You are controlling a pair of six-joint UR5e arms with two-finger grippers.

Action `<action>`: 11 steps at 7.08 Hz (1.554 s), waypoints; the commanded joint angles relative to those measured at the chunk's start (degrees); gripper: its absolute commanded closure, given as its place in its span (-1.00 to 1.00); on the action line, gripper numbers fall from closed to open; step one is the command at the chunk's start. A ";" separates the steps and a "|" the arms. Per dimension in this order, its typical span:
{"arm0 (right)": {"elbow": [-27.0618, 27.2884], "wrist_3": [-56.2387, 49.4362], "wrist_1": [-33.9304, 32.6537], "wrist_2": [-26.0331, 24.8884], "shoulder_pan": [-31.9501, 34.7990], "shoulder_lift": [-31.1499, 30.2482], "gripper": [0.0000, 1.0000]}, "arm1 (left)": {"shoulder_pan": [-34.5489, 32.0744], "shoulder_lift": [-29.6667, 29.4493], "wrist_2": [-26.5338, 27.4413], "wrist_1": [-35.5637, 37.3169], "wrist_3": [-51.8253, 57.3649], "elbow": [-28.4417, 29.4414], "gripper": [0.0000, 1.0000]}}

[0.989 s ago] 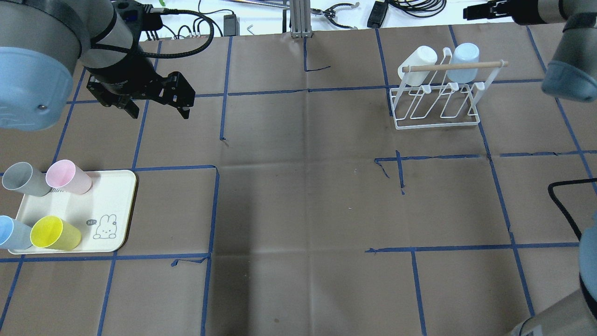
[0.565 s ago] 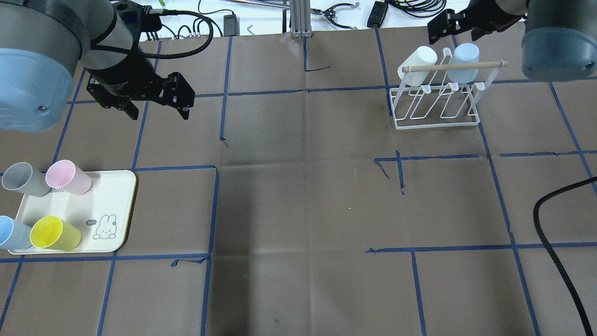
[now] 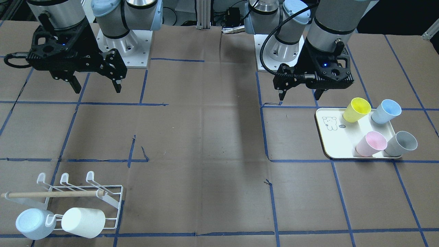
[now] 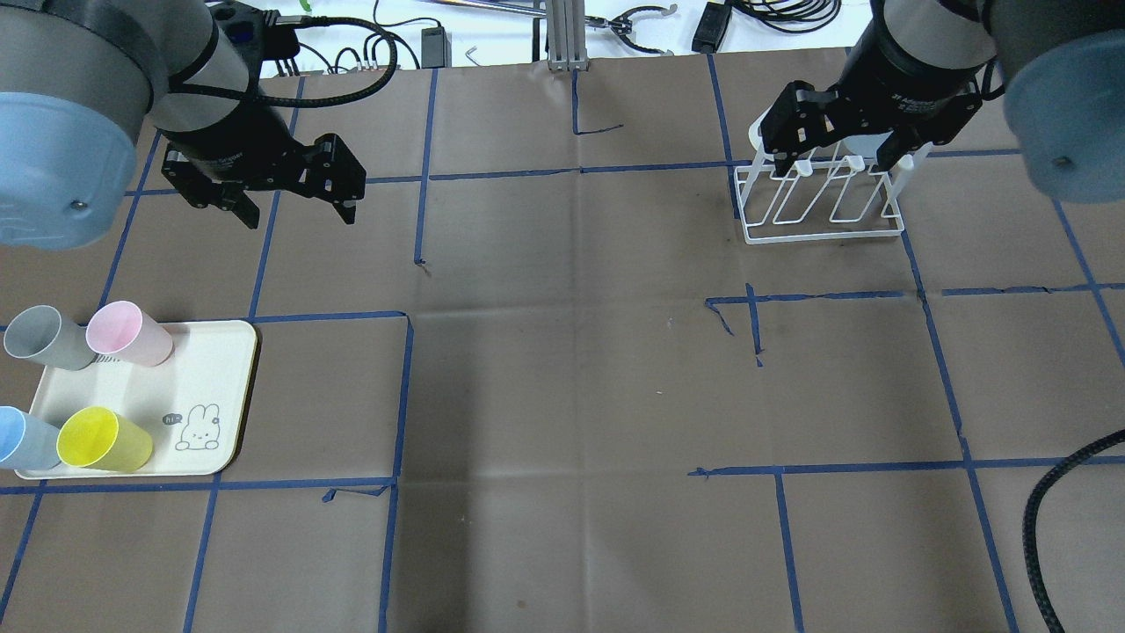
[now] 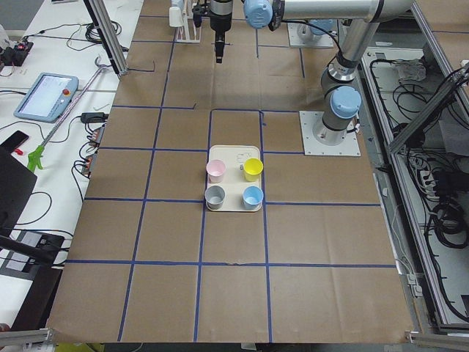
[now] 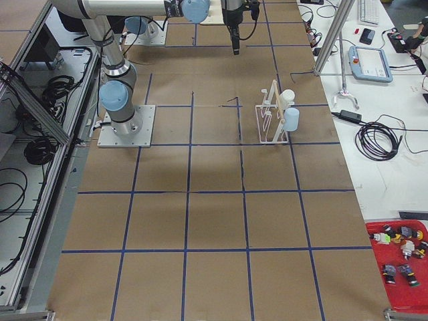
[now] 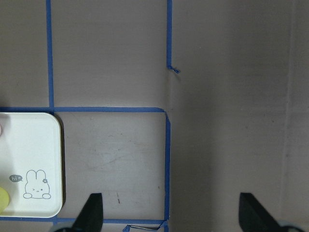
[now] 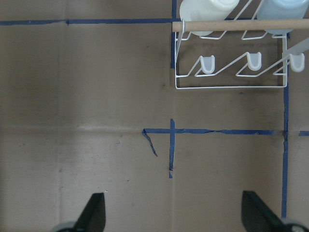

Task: Transfer IKEA cup to right arm and place on rack

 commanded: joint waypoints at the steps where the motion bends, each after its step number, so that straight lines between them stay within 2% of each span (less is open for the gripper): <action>1: 0.16 1.06 -0.15 -0.86 1.32 0.11 -1.00 | 0.03 0.13 -1.23 0.00 0.13 -0.12 -1.00; 11: 0.25 3.96 -0.60 -1.12 1.32 0.28 -1.00 | 0.03 -0.22 -1.95 0.09 0.57 -0.21 -1.00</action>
